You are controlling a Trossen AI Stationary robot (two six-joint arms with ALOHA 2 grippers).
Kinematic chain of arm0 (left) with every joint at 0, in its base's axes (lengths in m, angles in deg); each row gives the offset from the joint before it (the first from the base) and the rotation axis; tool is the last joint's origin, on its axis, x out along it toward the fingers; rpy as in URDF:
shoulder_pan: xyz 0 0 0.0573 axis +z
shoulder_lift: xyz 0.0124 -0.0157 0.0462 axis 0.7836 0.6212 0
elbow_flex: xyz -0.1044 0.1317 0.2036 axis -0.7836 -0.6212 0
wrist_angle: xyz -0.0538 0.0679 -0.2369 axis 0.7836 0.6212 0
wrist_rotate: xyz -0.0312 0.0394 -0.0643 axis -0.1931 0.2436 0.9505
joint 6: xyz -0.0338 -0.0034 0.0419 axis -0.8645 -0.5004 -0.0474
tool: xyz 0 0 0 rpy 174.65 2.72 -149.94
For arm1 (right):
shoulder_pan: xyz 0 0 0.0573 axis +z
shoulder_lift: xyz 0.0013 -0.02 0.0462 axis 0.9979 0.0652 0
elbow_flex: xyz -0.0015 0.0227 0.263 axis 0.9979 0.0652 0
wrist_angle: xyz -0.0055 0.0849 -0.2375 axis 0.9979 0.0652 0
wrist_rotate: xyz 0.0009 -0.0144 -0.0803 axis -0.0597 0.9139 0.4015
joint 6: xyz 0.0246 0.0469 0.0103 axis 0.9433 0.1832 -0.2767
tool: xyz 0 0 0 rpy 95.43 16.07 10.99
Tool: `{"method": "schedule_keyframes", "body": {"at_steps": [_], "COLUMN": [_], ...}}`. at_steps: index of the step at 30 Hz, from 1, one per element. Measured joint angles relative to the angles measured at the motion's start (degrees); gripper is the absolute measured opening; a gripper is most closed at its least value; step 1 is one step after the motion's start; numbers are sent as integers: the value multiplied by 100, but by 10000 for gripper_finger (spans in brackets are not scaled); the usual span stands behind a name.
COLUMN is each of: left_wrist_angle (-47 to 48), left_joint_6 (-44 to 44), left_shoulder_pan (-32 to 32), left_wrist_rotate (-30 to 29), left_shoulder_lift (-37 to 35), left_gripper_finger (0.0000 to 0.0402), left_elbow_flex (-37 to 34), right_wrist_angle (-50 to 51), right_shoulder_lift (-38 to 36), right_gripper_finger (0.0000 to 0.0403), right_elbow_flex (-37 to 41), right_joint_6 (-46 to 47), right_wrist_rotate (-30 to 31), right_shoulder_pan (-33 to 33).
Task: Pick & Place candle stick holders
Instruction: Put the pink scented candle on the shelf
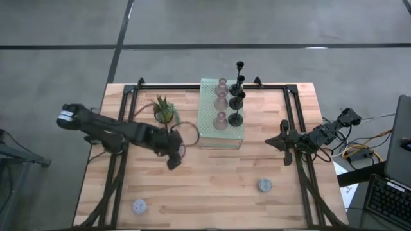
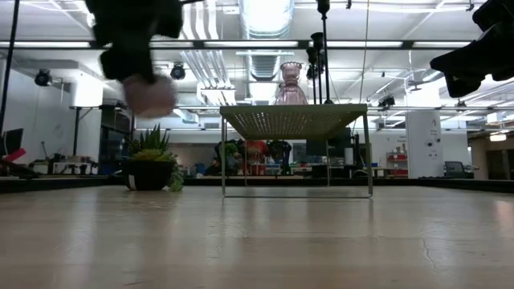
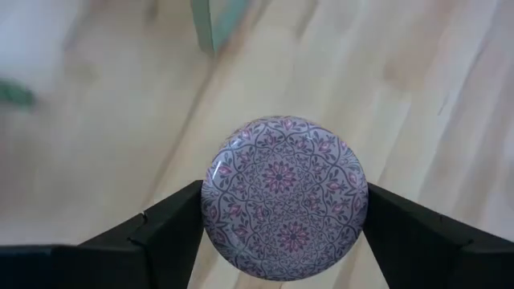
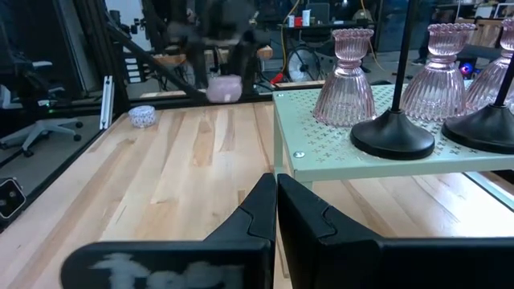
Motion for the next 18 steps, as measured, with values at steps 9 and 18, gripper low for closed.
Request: {"method": "schedule_keyframes", "body": {"at_steps": [9,18], "left_wrist_angle": [-122,-558], "left_joint_6": [331,633], "left_shoulder_pan": [1012,2154], "left_wrist_rotate": [-290,-401], "left_shoulder_lift": [17,255], "left_gripper_finger": [305,305], "left_elbow_flex": [1110,1540], "right_wrist_angle": [0,0], "right_shoulder_lift": [0,0], "right_gripper_finger": [8,8], "right_elbow_flex": [-2,-2], "right_joint_6": [3,-10], "right_wrist_rotate": [0,0], "right_shoulder_pan": [-1,-2]}}
